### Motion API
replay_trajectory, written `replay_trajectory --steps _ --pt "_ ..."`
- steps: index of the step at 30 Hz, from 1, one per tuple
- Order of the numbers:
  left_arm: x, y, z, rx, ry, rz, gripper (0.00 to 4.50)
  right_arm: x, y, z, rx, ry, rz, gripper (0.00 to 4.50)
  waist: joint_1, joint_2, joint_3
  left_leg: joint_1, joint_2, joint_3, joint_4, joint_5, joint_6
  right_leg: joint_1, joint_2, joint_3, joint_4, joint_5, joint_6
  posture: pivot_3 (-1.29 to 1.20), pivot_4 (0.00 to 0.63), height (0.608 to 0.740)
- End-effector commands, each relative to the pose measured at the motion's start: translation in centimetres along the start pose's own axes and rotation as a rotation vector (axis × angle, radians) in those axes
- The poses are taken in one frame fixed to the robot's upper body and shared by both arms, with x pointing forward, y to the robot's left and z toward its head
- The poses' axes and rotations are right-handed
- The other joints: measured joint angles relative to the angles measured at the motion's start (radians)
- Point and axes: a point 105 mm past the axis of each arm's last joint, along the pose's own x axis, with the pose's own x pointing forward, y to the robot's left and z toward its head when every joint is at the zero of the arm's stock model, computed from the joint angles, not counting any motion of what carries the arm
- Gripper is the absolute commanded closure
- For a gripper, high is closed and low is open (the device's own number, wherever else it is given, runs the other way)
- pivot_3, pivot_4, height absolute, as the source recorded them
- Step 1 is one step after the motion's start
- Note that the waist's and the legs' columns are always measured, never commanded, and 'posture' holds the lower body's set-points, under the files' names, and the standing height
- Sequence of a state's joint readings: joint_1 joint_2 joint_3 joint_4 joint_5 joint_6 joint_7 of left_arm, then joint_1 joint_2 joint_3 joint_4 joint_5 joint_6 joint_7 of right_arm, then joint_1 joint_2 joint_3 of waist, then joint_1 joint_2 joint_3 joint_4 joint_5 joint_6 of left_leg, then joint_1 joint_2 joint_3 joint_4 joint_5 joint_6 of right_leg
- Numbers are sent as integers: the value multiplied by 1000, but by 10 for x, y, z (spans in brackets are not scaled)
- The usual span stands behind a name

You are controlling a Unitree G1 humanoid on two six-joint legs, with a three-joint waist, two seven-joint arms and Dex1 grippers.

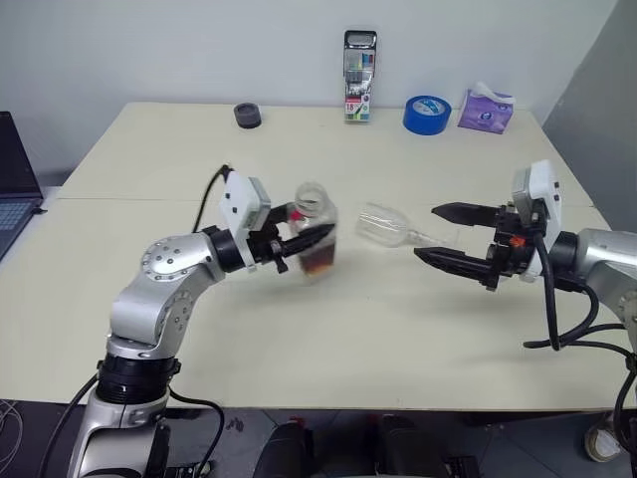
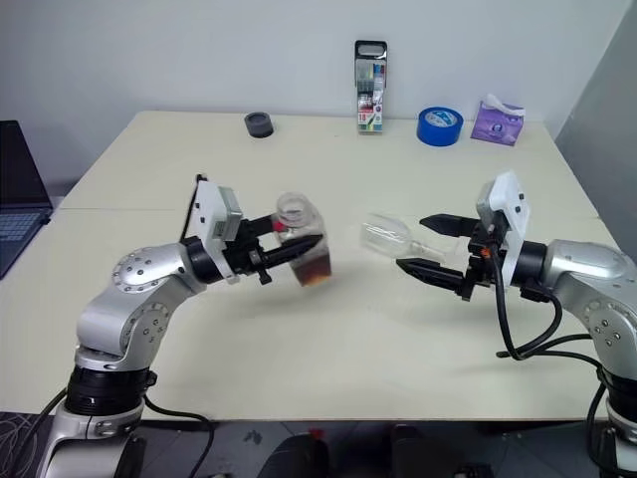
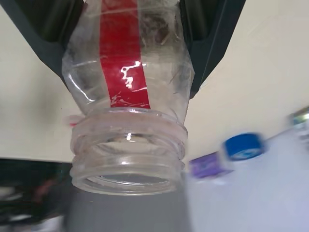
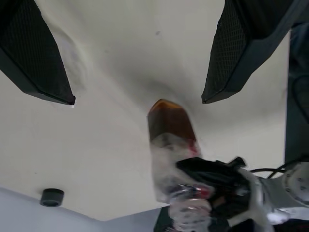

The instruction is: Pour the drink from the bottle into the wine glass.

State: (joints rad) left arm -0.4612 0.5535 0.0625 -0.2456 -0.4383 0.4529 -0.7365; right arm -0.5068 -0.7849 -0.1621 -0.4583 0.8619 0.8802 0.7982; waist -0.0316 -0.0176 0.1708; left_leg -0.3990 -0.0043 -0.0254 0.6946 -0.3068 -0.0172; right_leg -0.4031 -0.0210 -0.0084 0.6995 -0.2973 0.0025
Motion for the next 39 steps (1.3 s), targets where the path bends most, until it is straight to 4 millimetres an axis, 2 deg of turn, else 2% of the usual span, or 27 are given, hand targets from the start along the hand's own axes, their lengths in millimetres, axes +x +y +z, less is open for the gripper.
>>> replay_trajectory --steps 1,3,8,10,14,22,31,32,34,39 --pt "-18 47 13 54 -28 298 2623 11 17 19 -47 -51 82 23 3 0 0 0 0 0 0 0 0 0 0 0 0 0 0 0 150 740" --pt "-28 65 6 5 -46 431 2623 17 24 24 -49 -66 129 23 6 0 0 -1 0 0 0 0 0 0 0 0 -1 0 0 0 150 740" --pt "-42 84 -20 12 -7 592 2623 27 27 35 -58 -99 177 23 11 0 0 -3 -1 0 1 0 0 -1 -2 -1 -3 0 0 0 150 740" --pt "-50 97 -29 -91 -50 684 2623 31 29 37 -74 -101 199 23 16 -2 1 -3 -1 0 0 0 0 -1 -2 -1 -3 0 0 0 150 740" --pt "-56 112 -36 -90 -54 756 2623 36 31 39 -74 -115 213 23 23 -3 0 -2 -1 0 1 0 0 -1 -2 -1 -2 0 0 0 150 740" --pt "-56 125 -49 -110 -53 767 2623 39 30 38 -81 -121 192 23 28 -3 0 -3 -1 0 1 0 -1 -1 -2 -2 -2 0 0 0 150 740" --pt "-48 126 -60 -127 -33 747 2623 38 28 38 -81 -116 166 23 28 -3 0 -3 -1 0 1 0 -1 -1 -2 -2 -2 0 0 0 150 740" --pt "-47 125 -61 -131 -31 746 2105 38 28 37 -82 -114 163 0 28 -3 0 -3 -1 0 1 0 -1 -1 -2 -2 -2 0 0 0 150 740" --pt "-47 125 -62 -137 -31 741 1673 38 28 35 -86 -106 160 0 28 -3 0 -3 -1 0 1 0 -1 -1 -2 -2 -2 0 0 0 150 740" --pt "-46 122 -63 -151 -38 737 149 38 25 32 -84 -93 147 0 28 -3 0 -3 -1 0 1 0 -1 -1 -2 -2 -2 0 0 0 150 740"
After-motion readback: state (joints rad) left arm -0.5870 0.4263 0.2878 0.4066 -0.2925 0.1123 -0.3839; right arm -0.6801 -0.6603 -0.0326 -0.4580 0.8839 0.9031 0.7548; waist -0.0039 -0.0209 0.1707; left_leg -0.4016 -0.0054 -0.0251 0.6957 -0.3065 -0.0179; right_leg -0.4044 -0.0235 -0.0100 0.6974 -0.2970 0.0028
